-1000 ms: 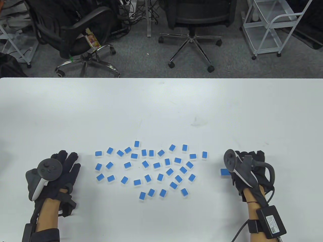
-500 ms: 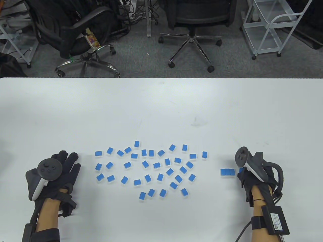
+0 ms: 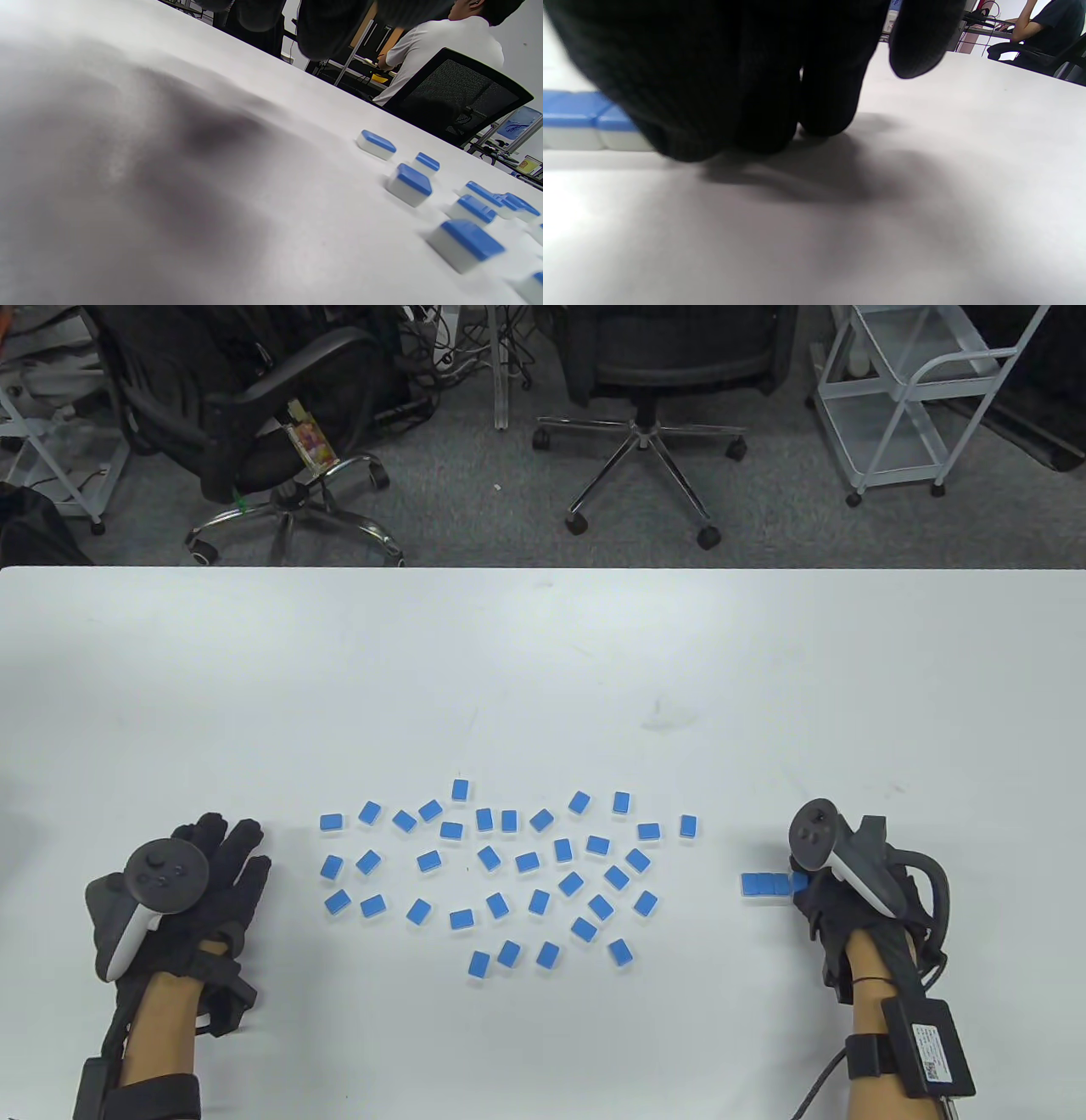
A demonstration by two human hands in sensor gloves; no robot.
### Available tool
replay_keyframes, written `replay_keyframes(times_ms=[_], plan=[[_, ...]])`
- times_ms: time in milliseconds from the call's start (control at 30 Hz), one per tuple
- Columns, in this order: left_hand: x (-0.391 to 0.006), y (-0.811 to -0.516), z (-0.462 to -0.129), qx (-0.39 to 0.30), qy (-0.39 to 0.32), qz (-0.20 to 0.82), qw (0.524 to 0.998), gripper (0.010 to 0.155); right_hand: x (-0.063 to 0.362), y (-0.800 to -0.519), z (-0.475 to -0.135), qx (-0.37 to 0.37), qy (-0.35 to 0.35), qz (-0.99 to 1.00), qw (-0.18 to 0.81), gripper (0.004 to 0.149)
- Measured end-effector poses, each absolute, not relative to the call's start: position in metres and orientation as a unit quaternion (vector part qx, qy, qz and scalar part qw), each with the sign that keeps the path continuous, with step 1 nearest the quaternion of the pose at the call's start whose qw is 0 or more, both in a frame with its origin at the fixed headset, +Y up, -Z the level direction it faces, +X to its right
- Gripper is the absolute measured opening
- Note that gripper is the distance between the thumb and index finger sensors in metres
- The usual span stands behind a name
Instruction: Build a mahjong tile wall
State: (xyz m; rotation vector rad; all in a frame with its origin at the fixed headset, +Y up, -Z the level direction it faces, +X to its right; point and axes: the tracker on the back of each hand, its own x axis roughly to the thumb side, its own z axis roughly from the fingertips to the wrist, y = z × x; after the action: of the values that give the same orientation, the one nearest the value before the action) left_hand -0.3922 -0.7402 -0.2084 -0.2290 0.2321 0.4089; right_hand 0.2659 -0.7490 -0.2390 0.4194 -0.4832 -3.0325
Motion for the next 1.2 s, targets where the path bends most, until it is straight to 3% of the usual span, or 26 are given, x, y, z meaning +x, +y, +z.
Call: replay_keyframes(times_ms=[933, 1200], plan=[[-0.393, -0.741, -0.208, -0.116, 0.115, 0.201, 0.966, 0.064, 0.263, -0.746, -0.236, 0.135, -0.186, -0.973, 0.019, 0.055], [-0.393, -0.742, -0.208, -0.116, 0.116, 0.201, 0.966, 0.064, 0.265, -0.730, -0.235, 0.174, -0.080, -0.981, -0.005, 0.052]])
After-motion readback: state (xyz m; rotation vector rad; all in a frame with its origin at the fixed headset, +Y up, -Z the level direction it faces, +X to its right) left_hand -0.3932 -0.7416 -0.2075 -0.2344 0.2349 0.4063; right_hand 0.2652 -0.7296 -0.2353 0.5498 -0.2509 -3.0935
